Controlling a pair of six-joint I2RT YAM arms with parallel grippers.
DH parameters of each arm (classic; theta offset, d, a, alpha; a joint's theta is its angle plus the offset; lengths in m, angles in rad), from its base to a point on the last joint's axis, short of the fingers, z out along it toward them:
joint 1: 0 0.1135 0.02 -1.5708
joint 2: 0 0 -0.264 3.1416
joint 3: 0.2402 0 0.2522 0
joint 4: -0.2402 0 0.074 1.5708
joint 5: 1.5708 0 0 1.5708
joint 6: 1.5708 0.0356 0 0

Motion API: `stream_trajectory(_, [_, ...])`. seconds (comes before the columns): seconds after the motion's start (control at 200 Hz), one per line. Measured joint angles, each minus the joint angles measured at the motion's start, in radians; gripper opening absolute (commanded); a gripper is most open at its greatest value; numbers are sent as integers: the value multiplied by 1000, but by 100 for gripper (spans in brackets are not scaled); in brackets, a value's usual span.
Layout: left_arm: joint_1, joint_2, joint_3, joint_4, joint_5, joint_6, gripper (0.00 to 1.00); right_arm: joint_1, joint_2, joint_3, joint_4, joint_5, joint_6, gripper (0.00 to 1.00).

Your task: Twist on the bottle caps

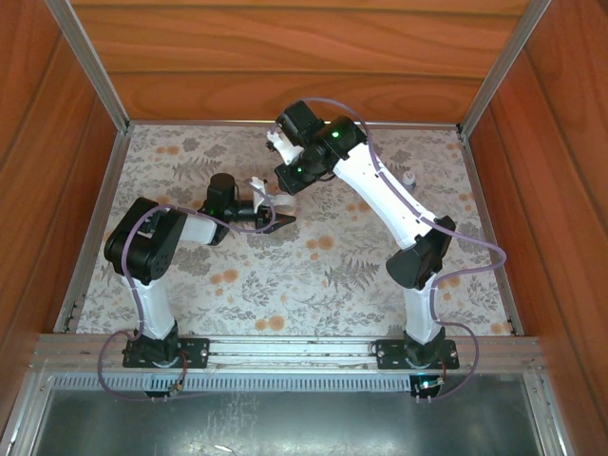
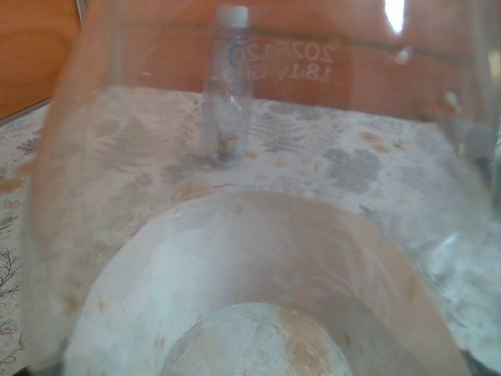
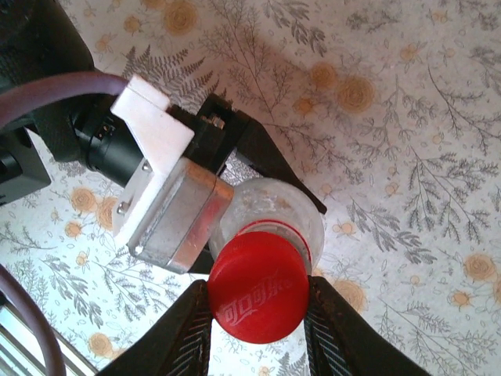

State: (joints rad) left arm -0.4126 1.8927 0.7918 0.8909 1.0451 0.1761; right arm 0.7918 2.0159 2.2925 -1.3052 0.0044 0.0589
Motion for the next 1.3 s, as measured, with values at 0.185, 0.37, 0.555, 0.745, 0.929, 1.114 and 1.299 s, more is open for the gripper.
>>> stream_trajectory(0.185, [0,0,0,0,0,0,59,0,0,0,-4,-1,3,33])
stream_trajectory(0.37, [0,0,0,0,0,0,59,0,8,13,-9,0,4,33])
stream_trajectory(0.555, [0,0,0,0,1,1,59,-2,22,26,-11,2,8,33])
stream_trajectory(0.745, [0,0,0,0,2,2,59,-2,37,53,-23,2,12,33])
stream_trajectory(0.929, [0,0,0,0,2,2,59,-6,66,103,-52,-3,23,33])
stream_trajectory(1.114, [0,0,0,0,1,2,59,-9,79,123,-69,-14,26,34])
stream_trajectory(1.299, [0,0,0,0,2,3,59,-9,79,123,-72,-15,26,39])
